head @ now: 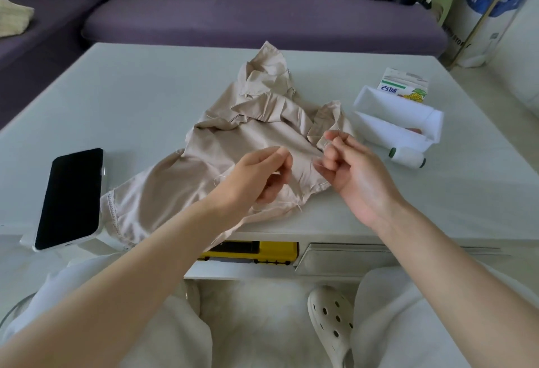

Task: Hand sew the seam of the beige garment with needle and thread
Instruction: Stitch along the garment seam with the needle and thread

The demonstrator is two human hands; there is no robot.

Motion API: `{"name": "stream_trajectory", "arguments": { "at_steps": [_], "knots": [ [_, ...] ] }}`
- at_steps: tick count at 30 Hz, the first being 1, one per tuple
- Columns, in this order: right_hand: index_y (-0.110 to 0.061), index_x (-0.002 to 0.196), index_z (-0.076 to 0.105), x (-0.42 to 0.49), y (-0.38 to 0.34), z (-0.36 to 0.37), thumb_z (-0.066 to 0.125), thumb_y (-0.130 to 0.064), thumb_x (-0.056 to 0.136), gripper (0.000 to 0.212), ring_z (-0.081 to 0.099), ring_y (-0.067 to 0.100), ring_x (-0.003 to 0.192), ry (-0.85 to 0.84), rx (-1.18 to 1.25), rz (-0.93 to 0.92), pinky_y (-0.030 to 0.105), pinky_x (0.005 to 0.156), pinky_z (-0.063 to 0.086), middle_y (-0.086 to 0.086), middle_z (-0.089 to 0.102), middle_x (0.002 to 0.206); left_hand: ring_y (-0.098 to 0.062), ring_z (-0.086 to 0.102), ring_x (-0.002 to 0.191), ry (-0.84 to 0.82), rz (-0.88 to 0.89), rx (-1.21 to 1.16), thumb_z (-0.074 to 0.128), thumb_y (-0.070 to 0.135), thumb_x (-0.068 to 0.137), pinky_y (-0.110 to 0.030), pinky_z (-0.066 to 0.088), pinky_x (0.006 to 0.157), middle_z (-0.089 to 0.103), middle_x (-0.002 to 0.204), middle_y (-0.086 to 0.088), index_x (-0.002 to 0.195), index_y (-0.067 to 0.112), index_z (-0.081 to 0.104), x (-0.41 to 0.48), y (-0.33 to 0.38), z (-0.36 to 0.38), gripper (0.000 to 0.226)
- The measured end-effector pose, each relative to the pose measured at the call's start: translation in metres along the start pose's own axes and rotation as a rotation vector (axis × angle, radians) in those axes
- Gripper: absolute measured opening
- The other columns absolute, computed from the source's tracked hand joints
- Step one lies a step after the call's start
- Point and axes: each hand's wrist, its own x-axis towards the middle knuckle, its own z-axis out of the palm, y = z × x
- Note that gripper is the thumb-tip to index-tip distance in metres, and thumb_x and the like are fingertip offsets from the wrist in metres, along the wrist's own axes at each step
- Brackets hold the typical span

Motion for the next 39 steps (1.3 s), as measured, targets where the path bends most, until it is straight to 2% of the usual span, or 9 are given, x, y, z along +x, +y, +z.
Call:
{"name": "stream_trajectory", "arguments": {
  "at_steps": [3, 7, 11, 16, 19, 21, 28, 33, 39],
  "knots": [
    [-0.013, 0.089, 0.054, -0.002, -0.009, -0.005, 0.035, -0.010, 0.102, 0.023, 0.025, 0.003, 0.042, 0.028, -0.037, -0.025, 0.014, 0.039, 0.027, -0.009, 0.030, 0.050, -0.009, 0.025, 0.041, 0.005, -0.014, -0.104, 0.035, 0.023, 0.102, -0.017, 0.019, 0.036, 0.039, 0.058, 0.001, 0.080, 0.012, 0.049, 0.010, 0.003, -0.010, 0.029],
    [-0.013, 0.085, 0.056, -0.005, -0.011, -0.009, 0.038, -0.011, 0.101, 0.025, 0.018, 0.003, 0.040, -0.007, -0.214, -0.089, 0.014, 0.036, 0.017, -0.009, 0.025, 0.049, -0.007, 0.045, 0.048, 0.207, 0.041, 0.018, 0.040, 0.017, 0.101, -0.017, 0.041, 0.051, 0.044, 0.060, 0.001, 0.078, 0.011, 0.056, 0.024, 0.003, -0.018, 0.029],
    [-0.015, 0.084, 0.062, -0.006, -0.005, -0.012, 0.042, -0.011, 0.100, 0.026, 0.022, 0.004, 0.043, 0.006, -0.442, -0.176, 0.015, 0.040, 0.020, -0.009, 0.027, 0.051, 0.001, 0.052, 0.058, 0.362, 0.240, 0.533, 0.051, 0.011, 0.095, -0.009, 0.039, 0.060, 0.053, 0.077, 0.011, 0.076, 0.021, 0.058, 0.033, 0.001, -0.024, 0.023],
    [-0.018, 0.097, 0.066, -0.010, 0.010, -0.018, 0.042, -0.011, 0.100, 0.025, 0.037, 0.006, 0.045, 0.021, -1.018, -0.467, 0.015, 0.047, 0.026, -0.013, 0.045, 0.050, -0.001, 0.057, 0.079, 0.303, 0.377, 0.805, 0.058, 0.005, 0.089, -0.015, 0.045, 0.075, 0.047, 0.117, 0.015, 0.110, 0.026, 0.064, 0.029, -0.008, -0.027, 0.030],
    [-0.021, 0.104, 0.064, -0.009, 0.023, -0.017, 0.040, -0.013, 0.100, 0.026, 0.050, 0.007, 0.053, -0.123, -1.132, -0.418, 0.017, 0.051, 0.036, -0.010, 0.056, 0.067, -0.005, 0.054, 0.072, 0.366, 0.396, 0.907, 0.053, 0.005, 0.087, -0.034, 0.050, 0.064, 0.048, 0.106, 0.014, 0.102, 0.020, 0.062, 0.012, -0.010, -0.026, 0.023],
    [-0.023, 0.102, 0.063, -0.010, 0.032, -0.014, 0.040, -0.015, 0.101, 0.025, 0.058, 0.005, 0.069, -0.232, -1.174, -0.364, 0.020, 0.064, 0.046, -0.011, 0.062, 0.082, -0.006, 0.050, 0.063, 0.390, 0.402, 0.983, 0.054, 0.014, 0.087, -0.028, 0.043, 0.052, 0.051, 0.090, 0.010, 0.089, 0.016, 0.060, -0.002, -0.011, -0.026, 0.007],
    [-0.016, 0.112, 0.065, -0.006, 0.051, -0.005, 0.041, -0.013, 0.101, 0.027, 0.056, 0.009, 0.099, -0.422, -1.359, -0.305, 0.023, 0.089, 0.043, -0.004, 0.061, 0.107, -0.007, 0.046, 0.081, 0.093, 0.053, 1.207, 0.056, 0.052, 0.083, -0.016, 0.031, 0.062, 0.052, 0.087, 0.015, 0.093, 0.028, 0.055, -0.032, -0.036, -0.035, 0.026],
    [-0.020, 0.114, 0.064, -0.006, 0.049, -0.001, 0.040, -0.017, 0.101, 0.027, 0.056, 0.004, 0.089, -0.435, -1.457, -0.308, 0.021, 0.080, 0.045, -0.011, 0.064, 0.099, -0.017, 0.051, 0.070, 0.046, 0.373, 1.306, 0.041, 0.041, 0.074, -0.023, 0.041, 0.060, 0.047, 0.075, 0.010, 0.085, 0.023, 0.051, -0.041, -0.057, -0.043, 0.023],
    [-0.021, 0.116, 0.058, -0.007, 0.047, -0.002, 0.037, -0.018, 0.102, 0.025, 0.055, 0.003, 0.075, -0.443, -1.511, -0.308, 0.022, 0.067, 0.043, -0.014, 0.060, 0.084, -0.020, 0.055, 0.073, -0.006, 0.525, 1.363, 0.082, 0.026, 0.066, -0.036, 0.050, 0.062, 0.054, 0.086, 0.004, 0.095, 0.030, 0.043, -0.050, -0.065, -0.042, 0.048]
  ]
}}
